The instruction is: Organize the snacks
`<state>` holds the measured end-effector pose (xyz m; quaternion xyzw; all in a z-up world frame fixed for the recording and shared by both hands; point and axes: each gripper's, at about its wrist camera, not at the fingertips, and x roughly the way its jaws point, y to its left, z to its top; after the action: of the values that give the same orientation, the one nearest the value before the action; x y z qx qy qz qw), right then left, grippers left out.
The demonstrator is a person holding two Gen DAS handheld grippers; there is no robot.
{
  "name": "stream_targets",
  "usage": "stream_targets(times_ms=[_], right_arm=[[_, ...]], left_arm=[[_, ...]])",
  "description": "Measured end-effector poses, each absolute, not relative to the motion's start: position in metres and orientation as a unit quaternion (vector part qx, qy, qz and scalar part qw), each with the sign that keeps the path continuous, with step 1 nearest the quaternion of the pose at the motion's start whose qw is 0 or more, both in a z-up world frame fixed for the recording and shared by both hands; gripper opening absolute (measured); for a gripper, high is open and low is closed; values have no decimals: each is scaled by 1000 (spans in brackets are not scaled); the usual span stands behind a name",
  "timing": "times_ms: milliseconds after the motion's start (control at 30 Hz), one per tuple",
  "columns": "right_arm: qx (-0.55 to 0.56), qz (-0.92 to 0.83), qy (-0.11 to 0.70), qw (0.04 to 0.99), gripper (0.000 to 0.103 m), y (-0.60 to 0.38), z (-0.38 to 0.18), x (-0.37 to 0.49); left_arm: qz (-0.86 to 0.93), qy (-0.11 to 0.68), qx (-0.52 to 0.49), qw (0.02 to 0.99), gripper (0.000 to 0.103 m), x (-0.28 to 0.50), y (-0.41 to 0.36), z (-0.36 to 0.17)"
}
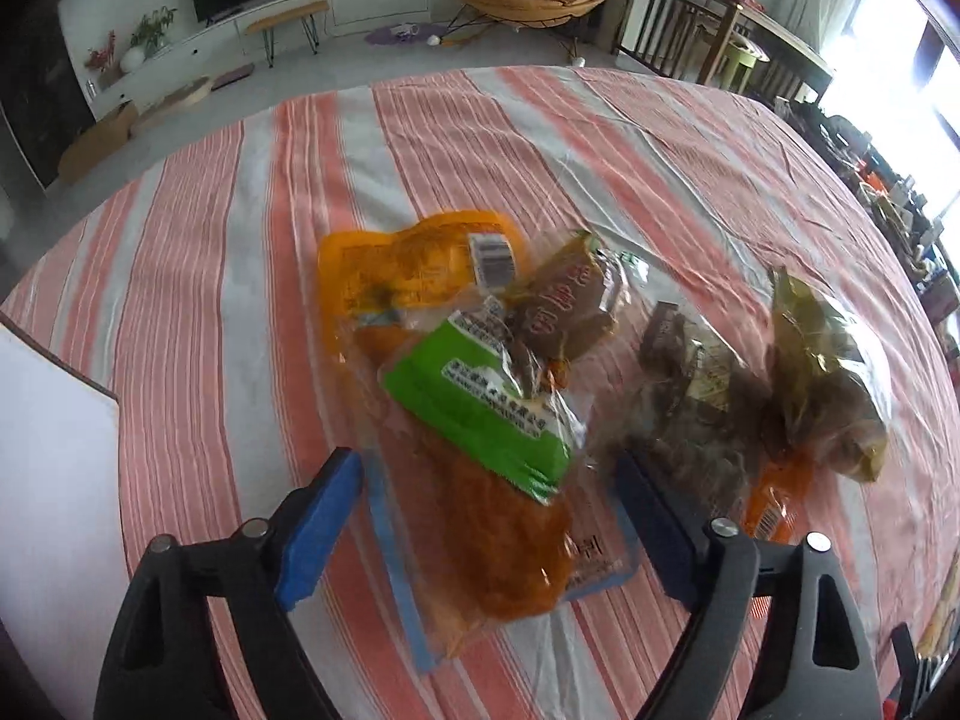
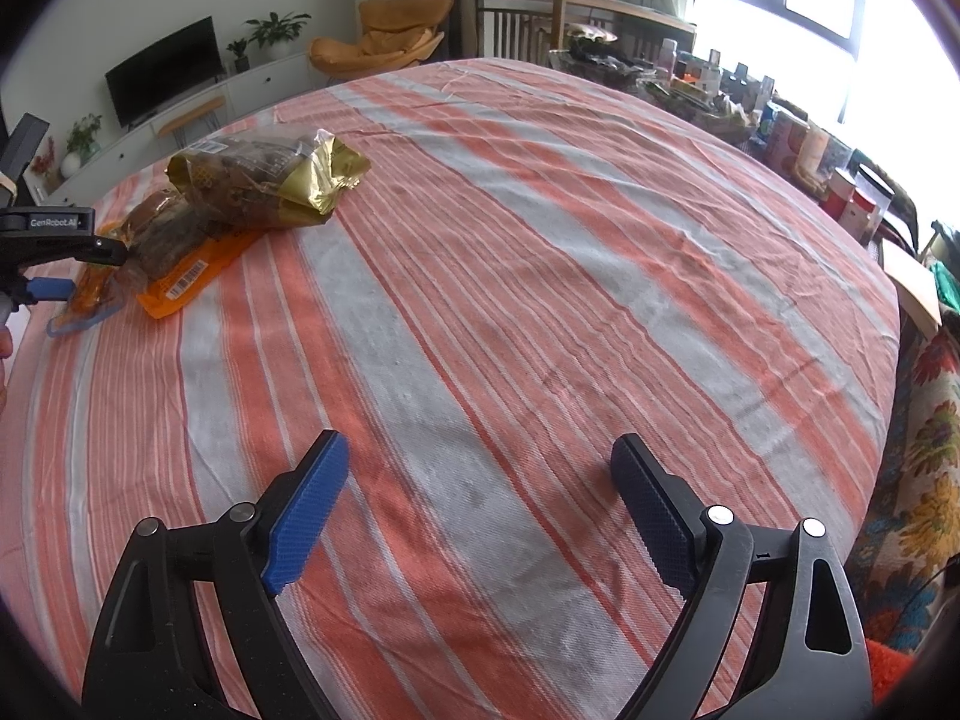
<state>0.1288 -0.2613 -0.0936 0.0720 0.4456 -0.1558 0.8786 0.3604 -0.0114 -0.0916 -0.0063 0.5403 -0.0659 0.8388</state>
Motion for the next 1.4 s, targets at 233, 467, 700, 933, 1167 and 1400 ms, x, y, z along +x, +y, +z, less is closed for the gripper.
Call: stream_targets(times_ms=[233,467,700,933,1167,1400], right_arm=[[72,-156,446,879,92,-261,-93,129],[72,-156,446,879,92,-261,-94,129],[73,-156,446,878,92,-261,-93,129],[73,-156,446,878,92,-262,-93,129],[74,-156,446,878,92,-261,-93,130],[74,-156,446,878,92,-261,-93,130]], left_arm=[[-64,521,-35,850,59,359,5,-92],[-76,538,-17,839,52,276,10,-89],[-99,555,-11,826,63,160,13,-86],[-57,498,-1,865,103,124,1,-99],[-60,473,26,879,103,115,1,-102],[-56,466,25,883,103,113,2,-102]])
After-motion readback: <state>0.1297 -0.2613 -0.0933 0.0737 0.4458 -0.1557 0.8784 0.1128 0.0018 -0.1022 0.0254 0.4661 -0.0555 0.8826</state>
